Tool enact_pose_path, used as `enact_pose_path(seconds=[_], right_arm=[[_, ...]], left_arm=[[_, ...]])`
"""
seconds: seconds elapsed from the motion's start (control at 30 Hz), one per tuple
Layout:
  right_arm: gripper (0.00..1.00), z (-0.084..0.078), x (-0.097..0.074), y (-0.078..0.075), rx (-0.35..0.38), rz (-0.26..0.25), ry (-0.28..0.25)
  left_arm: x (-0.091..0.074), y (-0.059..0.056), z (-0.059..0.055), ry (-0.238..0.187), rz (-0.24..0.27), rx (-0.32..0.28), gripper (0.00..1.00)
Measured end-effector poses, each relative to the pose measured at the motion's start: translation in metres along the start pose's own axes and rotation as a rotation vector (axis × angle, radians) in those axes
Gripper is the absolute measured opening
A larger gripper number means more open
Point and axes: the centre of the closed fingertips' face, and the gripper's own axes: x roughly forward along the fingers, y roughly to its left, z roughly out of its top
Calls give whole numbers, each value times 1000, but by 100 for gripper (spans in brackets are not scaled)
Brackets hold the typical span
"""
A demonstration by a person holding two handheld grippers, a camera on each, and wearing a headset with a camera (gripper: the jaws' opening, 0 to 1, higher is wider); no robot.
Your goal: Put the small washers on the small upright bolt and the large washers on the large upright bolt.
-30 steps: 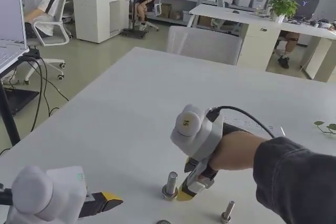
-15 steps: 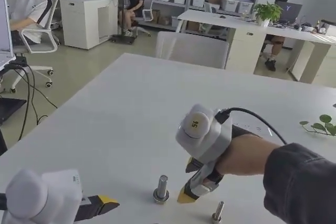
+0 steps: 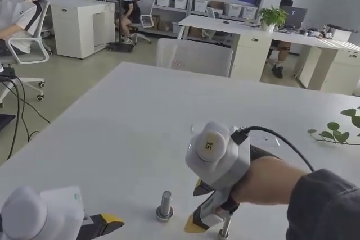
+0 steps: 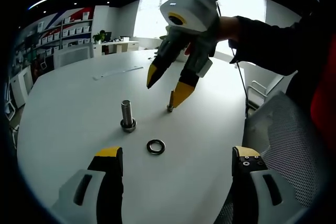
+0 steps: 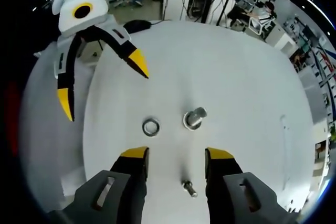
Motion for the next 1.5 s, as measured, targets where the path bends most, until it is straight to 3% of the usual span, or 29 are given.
enact_pose_path(seconds=[0.23, 0.53, 1.1, 1.5], right_arm=[[44, 0, 6, 23, 9, 32, -9], [44, 3, 18, 40, 9, 65, -12], [42, 7, 47, 50, 4, 115, 11], [40, 4, 68, 48, 8, 118, 21]], left_arm=[[-1, -3, 2, -4, -2, 10, 85], [-5, -5, 6, -9, 4, 19, 85], [-13, -5, 5, -18, 28, 15, 85], [-14, -4, 3, -20, 32, 6, 85]])
